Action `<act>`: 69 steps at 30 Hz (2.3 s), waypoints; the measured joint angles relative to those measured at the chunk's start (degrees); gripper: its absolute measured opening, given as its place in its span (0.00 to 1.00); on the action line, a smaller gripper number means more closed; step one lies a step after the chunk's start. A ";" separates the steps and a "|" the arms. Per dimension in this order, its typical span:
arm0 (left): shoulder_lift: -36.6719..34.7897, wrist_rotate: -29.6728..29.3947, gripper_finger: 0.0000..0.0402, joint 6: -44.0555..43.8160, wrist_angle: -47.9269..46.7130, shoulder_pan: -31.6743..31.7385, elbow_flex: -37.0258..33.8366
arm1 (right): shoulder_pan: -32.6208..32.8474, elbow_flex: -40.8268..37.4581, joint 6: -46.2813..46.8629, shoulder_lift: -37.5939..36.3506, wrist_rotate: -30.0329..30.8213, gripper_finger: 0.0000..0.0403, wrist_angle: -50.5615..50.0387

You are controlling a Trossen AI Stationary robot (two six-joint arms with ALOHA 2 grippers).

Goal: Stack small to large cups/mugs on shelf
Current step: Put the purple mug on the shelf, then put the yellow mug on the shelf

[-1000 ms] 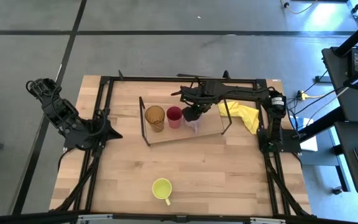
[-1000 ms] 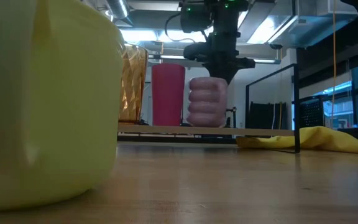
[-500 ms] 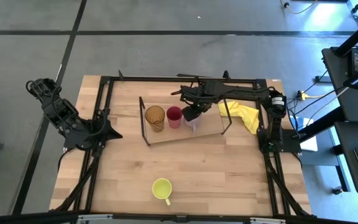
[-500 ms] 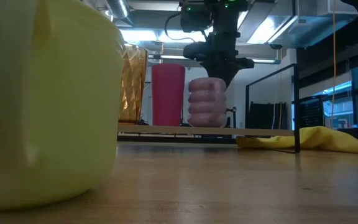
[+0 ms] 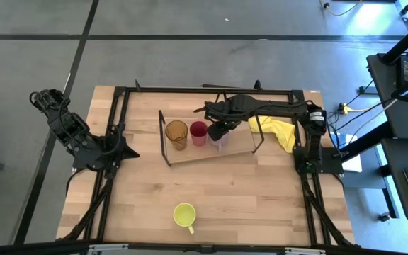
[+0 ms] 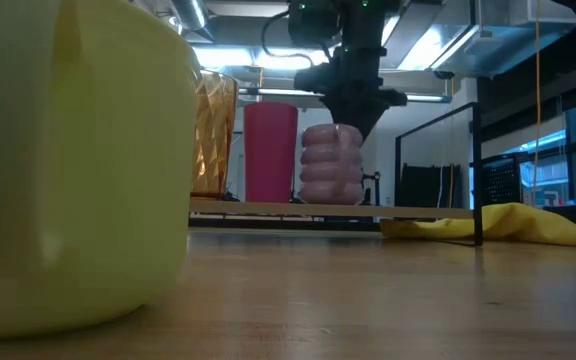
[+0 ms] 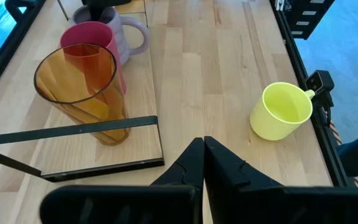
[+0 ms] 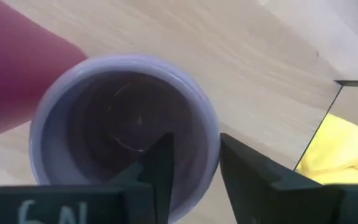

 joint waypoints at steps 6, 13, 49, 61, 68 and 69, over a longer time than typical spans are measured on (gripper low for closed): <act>0.01 -0.02 0.01 0.00 0.00 0.01 0.01 | 0.00 0.02 -0.38 0.00 3.56 0.32 0.00; 0.01 -0.02 0.01 -0.06 0.02 0.00 0.02 | 0.11 0.38 -1.88 0.00 5.71 0.32 0.65; -0.10 -0.96 0.01 -0.03 -0.04 0.02 0.01 | 28.19 14.28 21.22 11.39 -20.47 0.32 16.28; -0.10 -0.89 0.07 -0.10 -0.04 0.02 0.00 | 30.39 14.51 22.53 16.71 -21.87 0.32 24.71; -0.10 -0.89 0.07 -0.17 -0.04 0.01 0.01 | 31.81 14.15 23.92 17.90 -18.56 0.32 24.89; -0.08 -0.89 0.07 -0.17 -0.03 0.02 0.00 | 31.94 14.16 23.95 17.90 -17.16 0.32 24.81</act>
